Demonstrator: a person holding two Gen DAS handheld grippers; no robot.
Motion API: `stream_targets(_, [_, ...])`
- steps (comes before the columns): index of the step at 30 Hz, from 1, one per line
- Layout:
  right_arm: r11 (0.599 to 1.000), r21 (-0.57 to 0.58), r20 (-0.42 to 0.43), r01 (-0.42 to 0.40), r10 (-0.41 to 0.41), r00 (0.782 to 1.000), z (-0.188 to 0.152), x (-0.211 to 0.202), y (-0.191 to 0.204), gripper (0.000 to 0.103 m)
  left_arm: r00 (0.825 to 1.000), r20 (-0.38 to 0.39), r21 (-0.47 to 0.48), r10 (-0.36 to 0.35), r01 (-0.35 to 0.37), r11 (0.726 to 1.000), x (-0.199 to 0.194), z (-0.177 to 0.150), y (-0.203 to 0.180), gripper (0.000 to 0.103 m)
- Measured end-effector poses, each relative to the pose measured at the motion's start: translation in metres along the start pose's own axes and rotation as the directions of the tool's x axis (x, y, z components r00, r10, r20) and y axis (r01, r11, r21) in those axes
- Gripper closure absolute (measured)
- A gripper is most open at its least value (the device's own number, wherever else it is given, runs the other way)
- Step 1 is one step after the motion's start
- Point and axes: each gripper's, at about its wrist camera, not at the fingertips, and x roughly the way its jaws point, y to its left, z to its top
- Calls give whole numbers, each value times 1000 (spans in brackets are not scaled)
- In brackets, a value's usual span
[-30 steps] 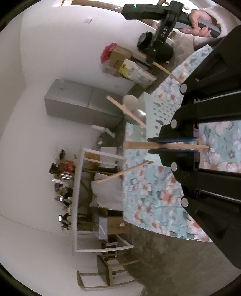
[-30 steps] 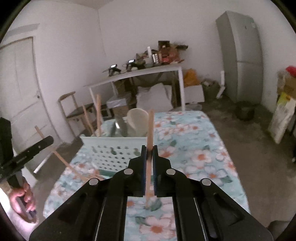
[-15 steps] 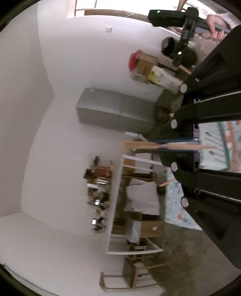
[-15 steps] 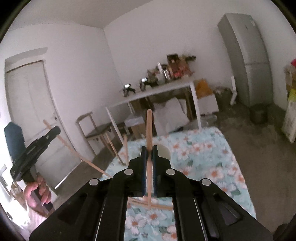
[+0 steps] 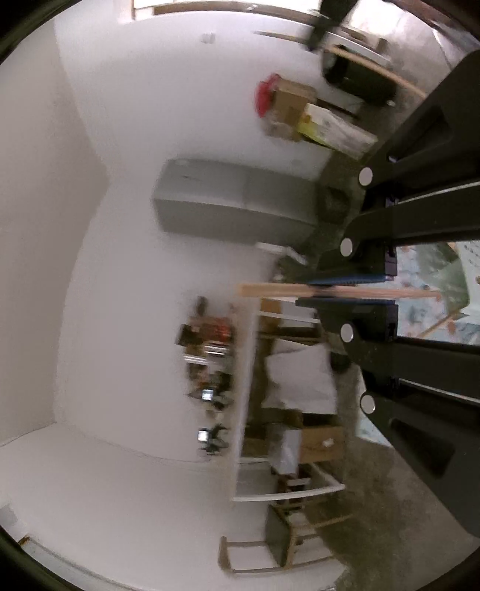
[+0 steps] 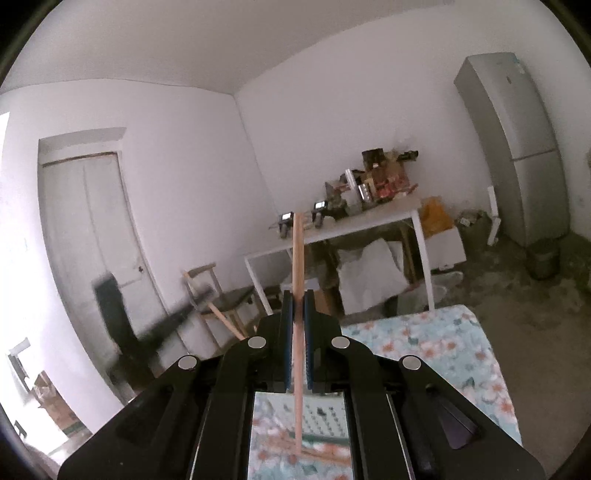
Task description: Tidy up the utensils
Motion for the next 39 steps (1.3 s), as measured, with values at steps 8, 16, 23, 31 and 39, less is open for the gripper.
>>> stream_targets(8, [999, -28, -9, -46, 46, 999, 11, 49, 14, 99, 969, -246, -20, -20, 16, 1000, 59, -61, 6, 82])
stream_targets(16, [996, 10, -53, -85, 85, 995, 11, 101, 24, 99, 981, -185, -37, 54, -62, 997, 17, -62, 21, 25])
stream_targets(23, [985, -167, 12, 48, -47, 999, -12, 125, 49, 99, 987, -130, 0, 94, -95, 996, -35, -66, 27, 25])
stream_targets(31, [959, -282, -169, 37, -88, 982, -74, 165, 59, 97, 983, -141, -23, 117, -122, 992, -67, -76, 41, 25])
stream_targets(39, [973, -226, -301, -43, -28, 953, -89, 154, 50, 81, 945, -327, -236, 4, -86, 968, -49, -118, 82, 25])
